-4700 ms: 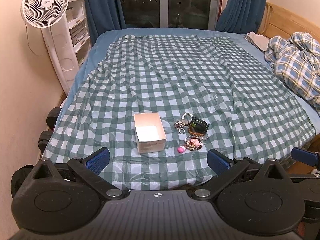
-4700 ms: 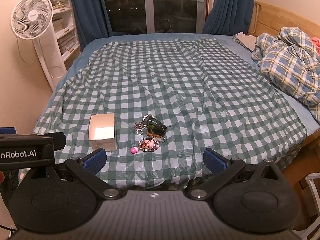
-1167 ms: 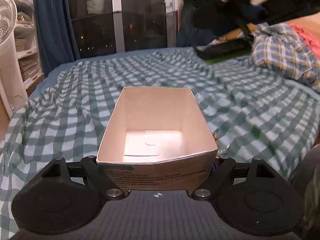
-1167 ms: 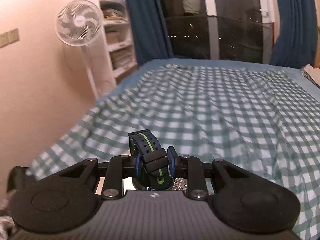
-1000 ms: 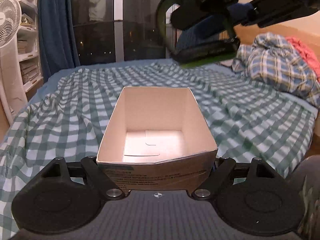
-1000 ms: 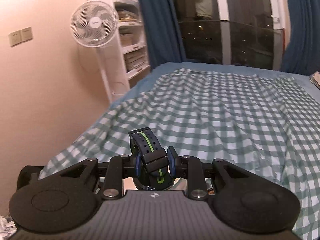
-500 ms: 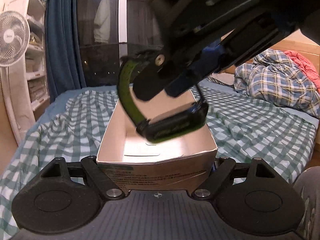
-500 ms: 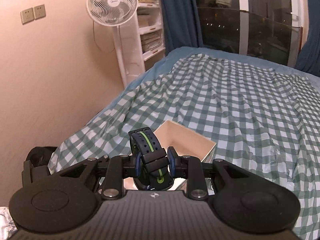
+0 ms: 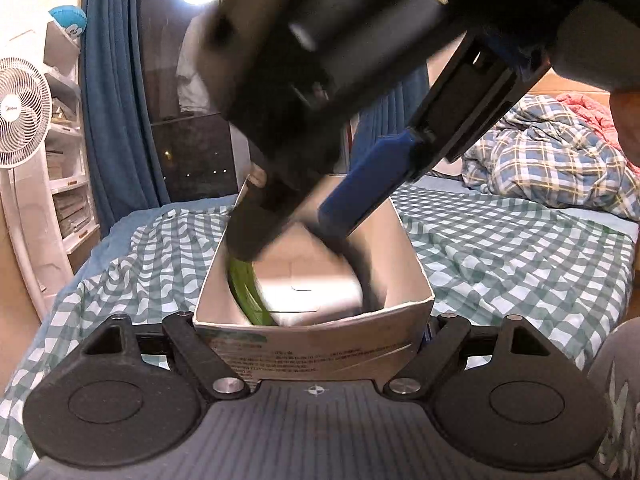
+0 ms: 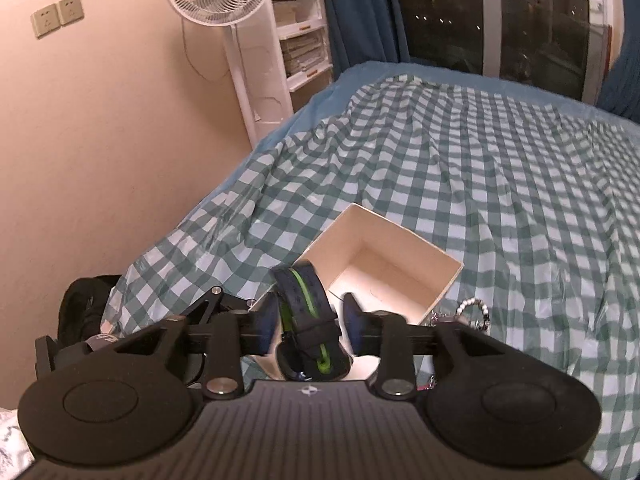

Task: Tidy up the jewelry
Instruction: 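Carry the black watch with the right tool and drop it into the box, then grasp the pink pig charm with the right tool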

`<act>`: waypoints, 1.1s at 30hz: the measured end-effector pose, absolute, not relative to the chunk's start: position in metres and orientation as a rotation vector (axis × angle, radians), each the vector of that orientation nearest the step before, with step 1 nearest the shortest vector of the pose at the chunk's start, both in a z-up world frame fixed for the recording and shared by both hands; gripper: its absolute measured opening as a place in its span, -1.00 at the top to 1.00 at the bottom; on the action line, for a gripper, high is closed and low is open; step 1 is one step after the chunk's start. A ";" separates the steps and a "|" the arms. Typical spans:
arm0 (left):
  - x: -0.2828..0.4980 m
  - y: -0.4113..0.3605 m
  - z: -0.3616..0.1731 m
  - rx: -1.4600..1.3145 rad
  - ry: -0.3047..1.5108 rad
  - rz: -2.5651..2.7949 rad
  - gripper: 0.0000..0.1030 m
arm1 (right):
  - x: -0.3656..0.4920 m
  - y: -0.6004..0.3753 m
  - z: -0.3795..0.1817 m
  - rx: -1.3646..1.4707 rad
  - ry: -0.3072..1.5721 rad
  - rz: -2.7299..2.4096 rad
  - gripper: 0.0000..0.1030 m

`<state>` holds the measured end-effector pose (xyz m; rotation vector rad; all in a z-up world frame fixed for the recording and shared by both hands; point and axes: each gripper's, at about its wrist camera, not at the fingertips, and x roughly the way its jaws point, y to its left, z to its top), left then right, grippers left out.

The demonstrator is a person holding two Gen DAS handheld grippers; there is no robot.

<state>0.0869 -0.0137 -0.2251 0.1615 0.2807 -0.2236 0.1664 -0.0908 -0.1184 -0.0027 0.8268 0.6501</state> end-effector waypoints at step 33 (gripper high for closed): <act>0.150 0.035 -0.266 0.043 0.531 -0.103 -0.08 | 0.193 -0.180 -0.315 -0.031 0.892 0.410 -1.00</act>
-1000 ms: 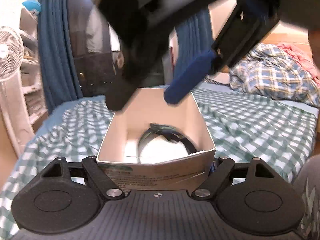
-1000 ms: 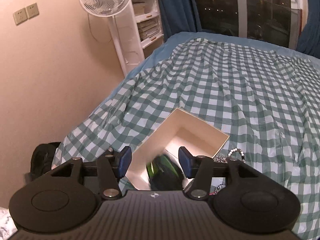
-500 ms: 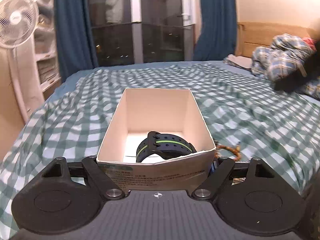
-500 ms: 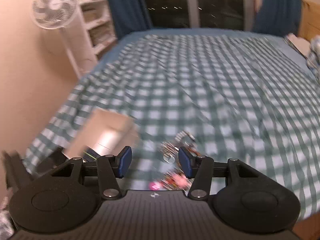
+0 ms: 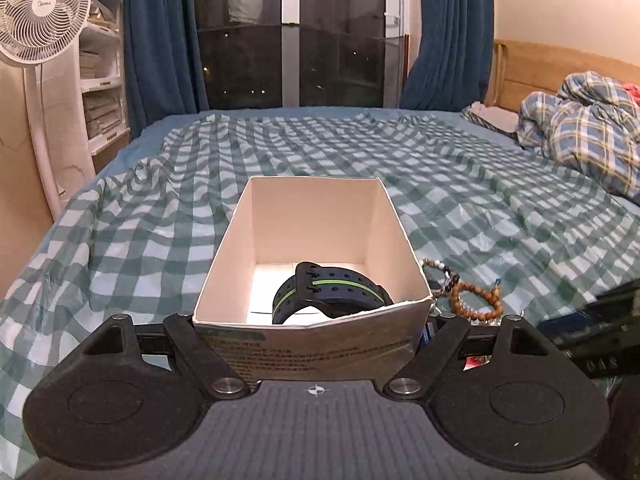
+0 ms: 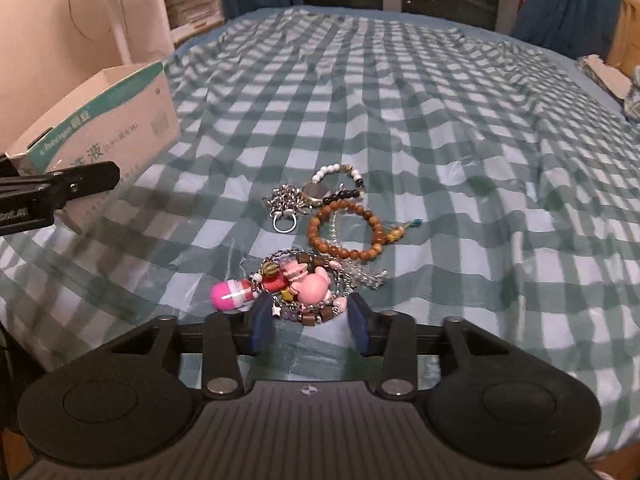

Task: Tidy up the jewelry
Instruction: 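Grasp the pink pig charm with the right tool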

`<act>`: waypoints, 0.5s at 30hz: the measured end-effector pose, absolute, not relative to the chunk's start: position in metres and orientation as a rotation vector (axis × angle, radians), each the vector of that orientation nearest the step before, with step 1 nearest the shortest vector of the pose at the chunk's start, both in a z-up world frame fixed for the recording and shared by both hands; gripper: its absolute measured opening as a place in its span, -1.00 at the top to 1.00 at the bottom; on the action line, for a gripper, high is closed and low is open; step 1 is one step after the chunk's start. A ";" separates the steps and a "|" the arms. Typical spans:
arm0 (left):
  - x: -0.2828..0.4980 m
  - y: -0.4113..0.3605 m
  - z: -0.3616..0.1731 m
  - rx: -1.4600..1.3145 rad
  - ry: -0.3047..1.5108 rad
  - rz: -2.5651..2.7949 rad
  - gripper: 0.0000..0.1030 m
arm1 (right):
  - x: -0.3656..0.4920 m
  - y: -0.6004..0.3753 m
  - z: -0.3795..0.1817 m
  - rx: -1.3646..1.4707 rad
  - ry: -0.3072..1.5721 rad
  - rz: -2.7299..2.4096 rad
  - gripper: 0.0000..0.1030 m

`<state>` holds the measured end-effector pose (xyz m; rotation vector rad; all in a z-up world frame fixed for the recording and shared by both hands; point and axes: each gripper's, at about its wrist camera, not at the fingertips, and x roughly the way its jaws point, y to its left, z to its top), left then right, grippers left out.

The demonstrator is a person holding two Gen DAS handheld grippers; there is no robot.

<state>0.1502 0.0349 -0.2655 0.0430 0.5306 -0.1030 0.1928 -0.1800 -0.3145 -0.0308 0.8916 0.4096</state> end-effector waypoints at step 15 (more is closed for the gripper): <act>0.162 0.031 -0.286 0.067 0.587 -0.140 -0.08 | 0.234 -0.180 -0.337 0.021 0.969 0.409 -1.00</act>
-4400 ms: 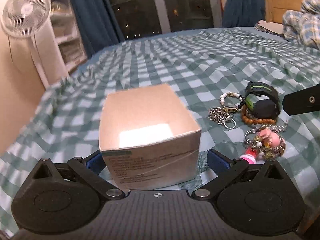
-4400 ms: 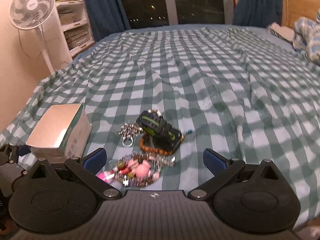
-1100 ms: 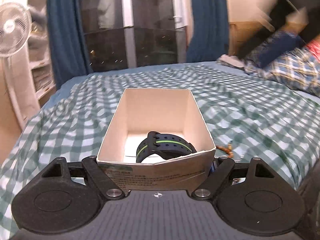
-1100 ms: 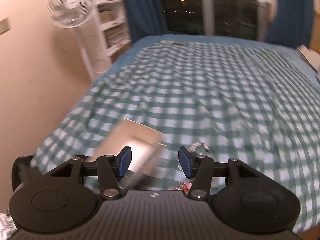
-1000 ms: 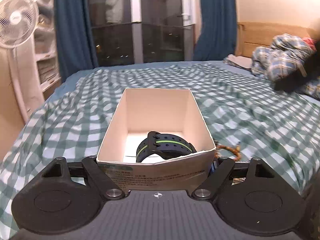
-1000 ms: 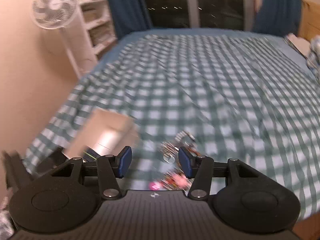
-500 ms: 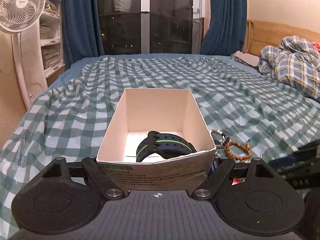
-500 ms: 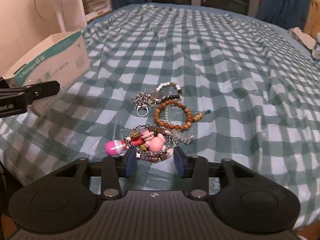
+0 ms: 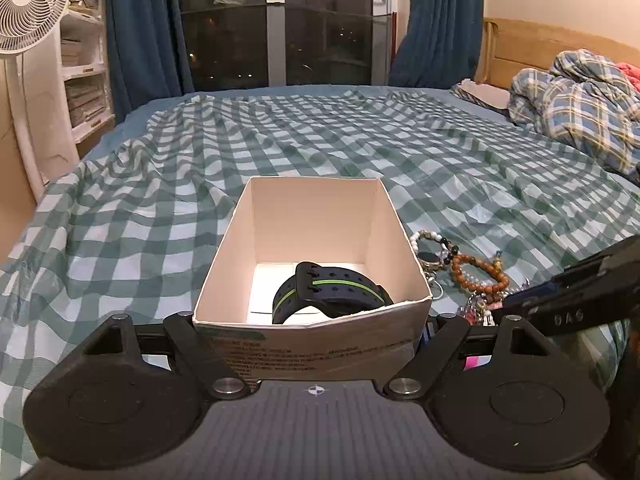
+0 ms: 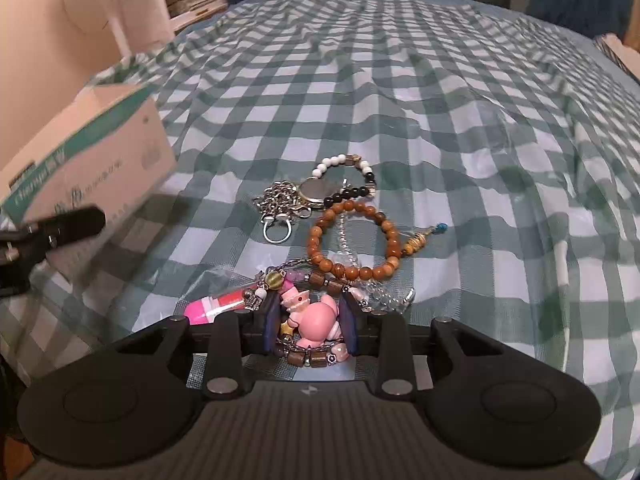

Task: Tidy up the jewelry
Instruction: 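Grasp the pink pig charm with the right tool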

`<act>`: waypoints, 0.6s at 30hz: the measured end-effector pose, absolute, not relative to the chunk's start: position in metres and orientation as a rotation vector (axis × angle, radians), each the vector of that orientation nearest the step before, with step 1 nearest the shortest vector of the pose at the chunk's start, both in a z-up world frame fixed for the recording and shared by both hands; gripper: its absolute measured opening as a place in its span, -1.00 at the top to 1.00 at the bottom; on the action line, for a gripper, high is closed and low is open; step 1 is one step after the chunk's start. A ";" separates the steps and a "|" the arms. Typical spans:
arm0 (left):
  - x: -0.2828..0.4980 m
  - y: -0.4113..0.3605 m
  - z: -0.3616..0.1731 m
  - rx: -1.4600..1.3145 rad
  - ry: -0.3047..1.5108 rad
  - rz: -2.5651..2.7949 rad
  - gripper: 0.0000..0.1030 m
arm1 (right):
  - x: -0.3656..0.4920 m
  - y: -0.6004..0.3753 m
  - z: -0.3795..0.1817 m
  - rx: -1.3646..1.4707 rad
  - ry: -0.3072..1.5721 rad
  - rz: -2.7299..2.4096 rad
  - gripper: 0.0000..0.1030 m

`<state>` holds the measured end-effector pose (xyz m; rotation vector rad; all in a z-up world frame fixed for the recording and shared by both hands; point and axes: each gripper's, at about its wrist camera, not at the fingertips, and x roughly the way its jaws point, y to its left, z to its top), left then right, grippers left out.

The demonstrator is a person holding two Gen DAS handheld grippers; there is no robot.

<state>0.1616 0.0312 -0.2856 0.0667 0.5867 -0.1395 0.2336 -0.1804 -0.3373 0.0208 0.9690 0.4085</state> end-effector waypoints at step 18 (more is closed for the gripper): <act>0.139 0.026 -0.268 0.059 0.528 -0.194 -0.08 | 0.210 -0.189 -0.289 -0.080 0.907 0.418 -1.00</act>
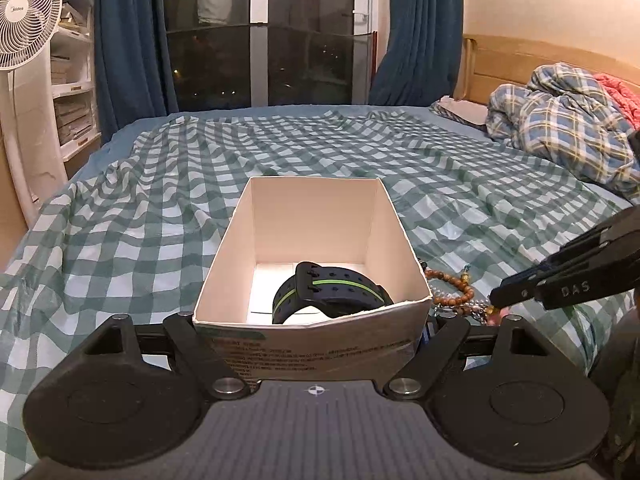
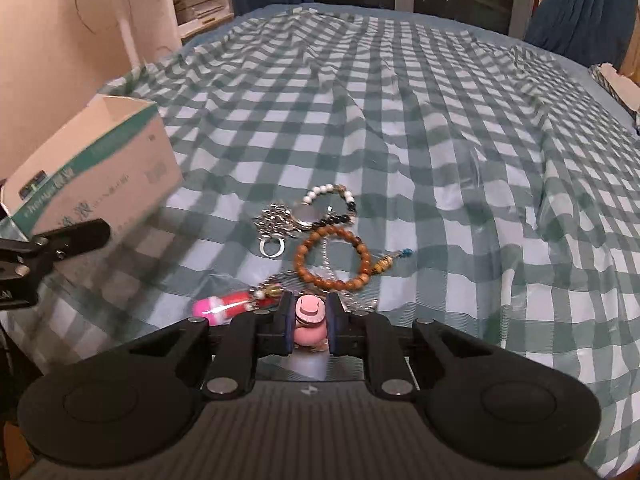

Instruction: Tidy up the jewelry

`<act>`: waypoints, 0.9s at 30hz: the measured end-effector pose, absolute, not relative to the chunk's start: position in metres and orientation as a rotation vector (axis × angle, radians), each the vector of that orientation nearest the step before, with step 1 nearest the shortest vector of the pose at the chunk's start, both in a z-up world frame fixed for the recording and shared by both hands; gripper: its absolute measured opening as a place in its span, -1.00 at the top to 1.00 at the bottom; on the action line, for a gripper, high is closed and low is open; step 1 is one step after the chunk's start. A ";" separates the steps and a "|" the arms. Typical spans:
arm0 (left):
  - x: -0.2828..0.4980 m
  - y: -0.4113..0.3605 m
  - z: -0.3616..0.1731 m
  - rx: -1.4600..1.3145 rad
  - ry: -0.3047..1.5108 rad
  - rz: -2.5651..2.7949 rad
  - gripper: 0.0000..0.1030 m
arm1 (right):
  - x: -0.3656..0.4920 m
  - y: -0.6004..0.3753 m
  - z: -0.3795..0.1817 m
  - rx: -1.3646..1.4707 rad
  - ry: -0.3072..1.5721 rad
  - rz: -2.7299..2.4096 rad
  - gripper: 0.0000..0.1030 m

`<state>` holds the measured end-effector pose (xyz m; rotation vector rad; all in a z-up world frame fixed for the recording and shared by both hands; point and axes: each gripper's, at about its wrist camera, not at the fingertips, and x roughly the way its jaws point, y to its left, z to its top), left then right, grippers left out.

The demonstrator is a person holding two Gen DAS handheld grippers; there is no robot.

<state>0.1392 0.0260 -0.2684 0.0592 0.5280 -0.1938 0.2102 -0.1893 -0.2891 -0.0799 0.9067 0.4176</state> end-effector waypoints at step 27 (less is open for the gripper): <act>0.109 0.015 -0.252 0.089 0.419 -0.212 -0.08 | 0.172 -0.075 -0.109 -0.152 0.600 0.717 -1.00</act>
